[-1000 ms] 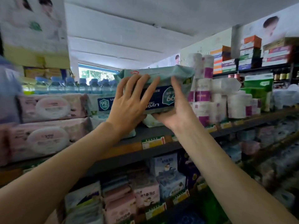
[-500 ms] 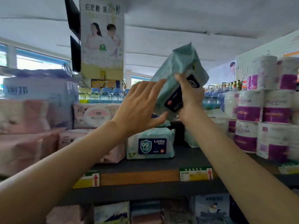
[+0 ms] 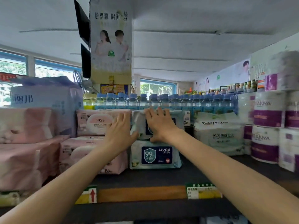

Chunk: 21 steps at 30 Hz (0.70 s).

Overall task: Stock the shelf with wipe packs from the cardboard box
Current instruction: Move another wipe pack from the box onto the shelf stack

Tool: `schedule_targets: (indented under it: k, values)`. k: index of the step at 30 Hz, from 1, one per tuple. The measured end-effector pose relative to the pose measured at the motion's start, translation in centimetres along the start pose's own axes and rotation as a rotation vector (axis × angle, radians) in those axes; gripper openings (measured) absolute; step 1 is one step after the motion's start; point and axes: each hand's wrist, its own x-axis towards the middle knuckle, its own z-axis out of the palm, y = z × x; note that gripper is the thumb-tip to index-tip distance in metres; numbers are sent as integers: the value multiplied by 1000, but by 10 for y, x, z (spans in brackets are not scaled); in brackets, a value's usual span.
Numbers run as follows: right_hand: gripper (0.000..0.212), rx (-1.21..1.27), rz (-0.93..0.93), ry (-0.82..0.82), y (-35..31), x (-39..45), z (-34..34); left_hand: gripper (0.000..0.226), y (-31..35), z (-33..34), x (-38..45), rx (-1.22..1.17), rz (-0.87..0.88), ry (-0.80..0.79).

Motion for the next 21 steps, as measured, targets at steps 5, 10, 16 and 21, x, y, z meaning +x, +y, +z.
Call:
schedule_targets:
  k: [5,10,16,21]
  values:
    - [107,95,-51,-45,14,3,2,62,-2,16,-9,69,32,-141]
    - [111,87,-34,-68,23,-10,0,58,-3,13,-17,42,14,-143]
    - [104,-7,216,-85,37,-54,-14,56,10,-3,-29,-72,110,-98]
    - [83,7,388,-85,33,-113,-38,48,39,-6,-57,-250,285,-82]
